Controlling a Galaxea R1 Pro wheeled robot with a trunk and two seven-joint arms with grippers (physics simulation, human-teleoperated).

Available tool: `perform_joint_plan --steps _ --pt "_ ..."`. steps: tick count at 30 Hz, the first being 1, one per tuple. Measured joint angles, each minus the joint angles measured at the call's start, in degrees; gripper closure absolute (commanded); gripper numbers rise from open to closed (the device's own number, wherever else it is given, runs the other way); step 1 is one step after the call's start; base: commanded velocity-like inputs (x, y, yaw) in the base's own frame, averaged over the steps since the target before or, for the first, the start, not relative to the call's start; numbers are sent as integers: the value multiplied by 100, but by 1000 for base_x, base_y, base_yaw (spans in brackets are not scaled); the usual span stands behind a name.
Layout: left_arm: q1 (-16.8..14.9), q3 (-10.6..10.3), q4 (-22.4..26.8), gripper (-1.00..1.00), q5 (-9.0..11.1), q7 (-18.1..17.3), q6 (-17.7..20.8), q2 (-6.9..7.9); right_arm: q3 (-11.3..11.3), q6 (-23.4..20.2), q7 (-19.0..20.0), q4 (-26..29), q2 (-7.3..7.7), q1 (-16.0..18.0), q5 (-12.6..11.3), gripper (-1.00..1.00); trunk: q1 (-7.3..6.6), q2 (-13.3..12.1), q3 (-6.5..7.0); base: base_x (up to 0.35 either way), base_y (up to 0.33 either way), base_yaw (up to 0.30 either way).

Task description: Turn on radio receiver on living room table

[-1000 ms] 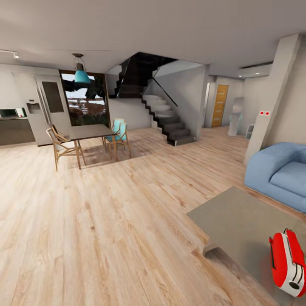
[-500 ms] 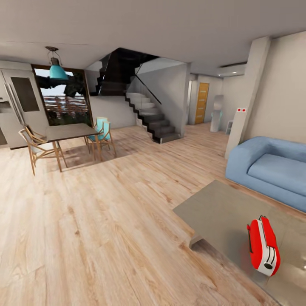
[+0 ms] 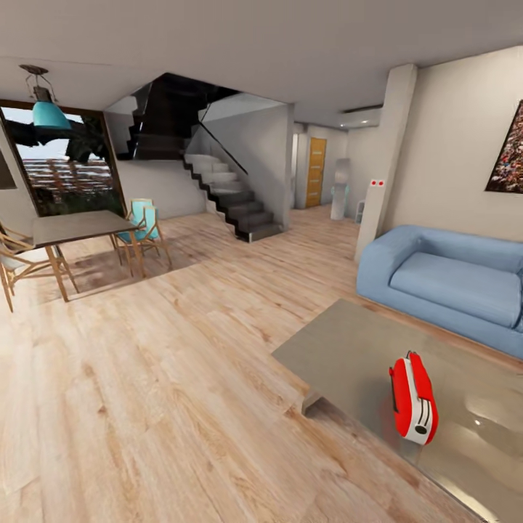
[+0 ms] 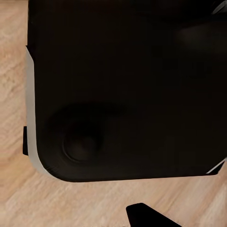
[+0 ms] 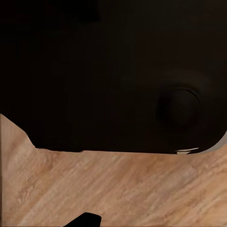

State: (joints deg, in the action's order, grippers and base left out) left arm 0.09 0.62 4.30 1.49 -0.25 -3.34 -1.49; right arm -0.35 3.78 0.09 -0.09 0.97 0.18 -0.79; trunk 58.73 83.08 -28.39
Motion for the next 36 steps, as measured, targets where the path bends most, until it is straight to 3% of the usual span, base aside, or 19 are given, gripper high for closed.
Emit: perform_joint_plan --steps 36 --pt "0 0 0 -100 0 2 0 -7 0 0 0 0 0 0 0 -100 0 0 -183 0 0 -253"
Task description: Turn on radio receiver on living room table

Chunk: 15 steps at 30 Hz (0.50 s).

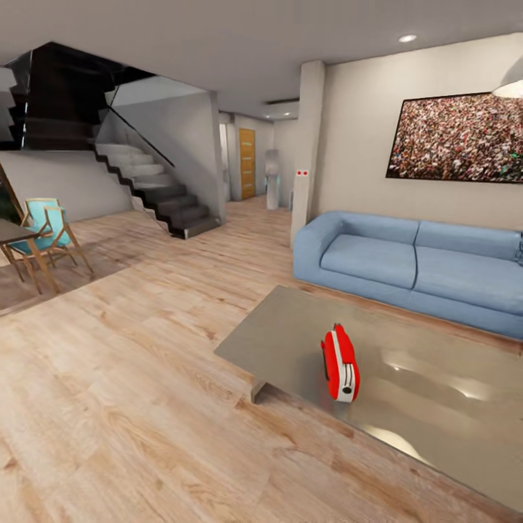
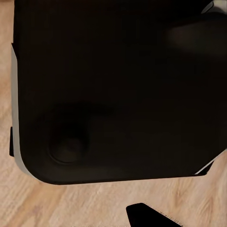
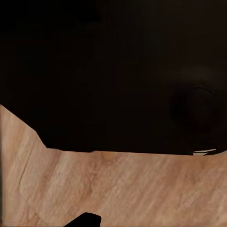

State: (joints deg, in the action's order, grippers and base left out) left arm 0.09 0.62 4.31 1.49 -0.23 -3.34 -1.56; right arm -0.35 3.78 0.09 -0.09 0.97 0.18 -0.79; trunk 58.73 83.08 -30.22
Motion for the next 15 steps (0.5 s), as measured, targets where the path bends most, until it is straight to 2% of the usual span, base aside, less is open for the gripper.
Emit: perform_joint_plan --steps 15 --pt "0 0 8 -100 0 3 0 -2 -9 0 0 0 0 0 0 -100 0 0 -70 0 0 -258"
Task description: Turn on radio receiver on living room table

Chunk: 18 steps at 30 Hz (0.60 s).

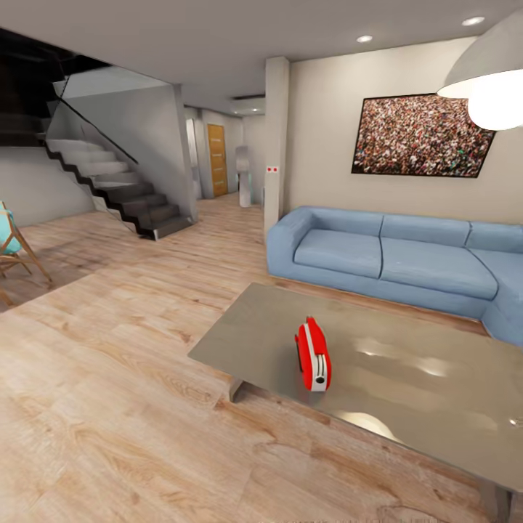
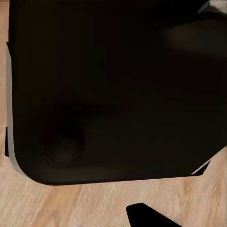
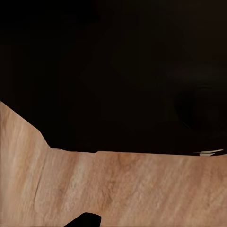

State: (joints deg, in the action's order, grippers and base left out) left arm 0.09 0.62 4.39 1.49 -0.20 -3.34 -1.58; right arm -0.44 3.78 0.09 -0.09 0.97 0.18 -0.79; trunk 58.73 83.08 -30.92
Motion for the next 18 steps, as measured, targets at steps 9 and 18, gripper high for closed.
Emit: perform_joint_plan --steps 9,18 --pt "2 -3 4 -100 0 -2 7 2 1 0 0 0 -5 0 3 -100 0 0 -31 31 0 -168" --pt "0 -9 -17 -100 0 -7 10 8 8 -8 -17 0 -23 0 38 -100 0 0 -33 286 0 -9"
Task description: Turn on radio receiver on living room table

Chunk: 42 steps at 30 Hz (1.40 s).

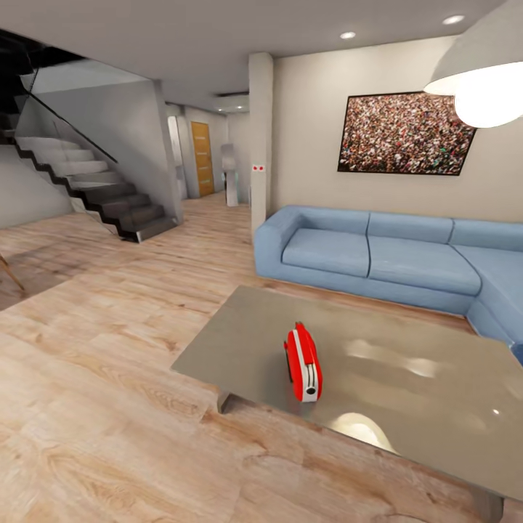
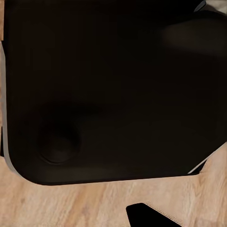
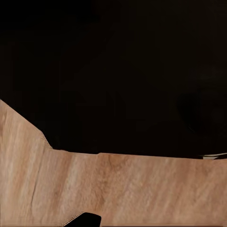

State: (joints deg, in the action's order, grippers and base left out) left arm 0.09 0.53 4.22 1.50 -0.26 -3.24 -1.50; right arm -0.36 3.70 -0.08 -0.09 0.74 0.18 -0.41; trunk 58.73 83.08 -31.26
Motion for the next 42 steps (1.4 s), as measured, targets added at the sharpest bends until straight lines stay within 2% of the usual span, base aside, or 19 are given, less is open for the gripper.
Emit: perform_joint_plan --steps 42 --pt "0 0 0 -100 0 0 -1 0 -8 14 -1 0 -13 0 -12 -100 0 0 0 316 0 0"
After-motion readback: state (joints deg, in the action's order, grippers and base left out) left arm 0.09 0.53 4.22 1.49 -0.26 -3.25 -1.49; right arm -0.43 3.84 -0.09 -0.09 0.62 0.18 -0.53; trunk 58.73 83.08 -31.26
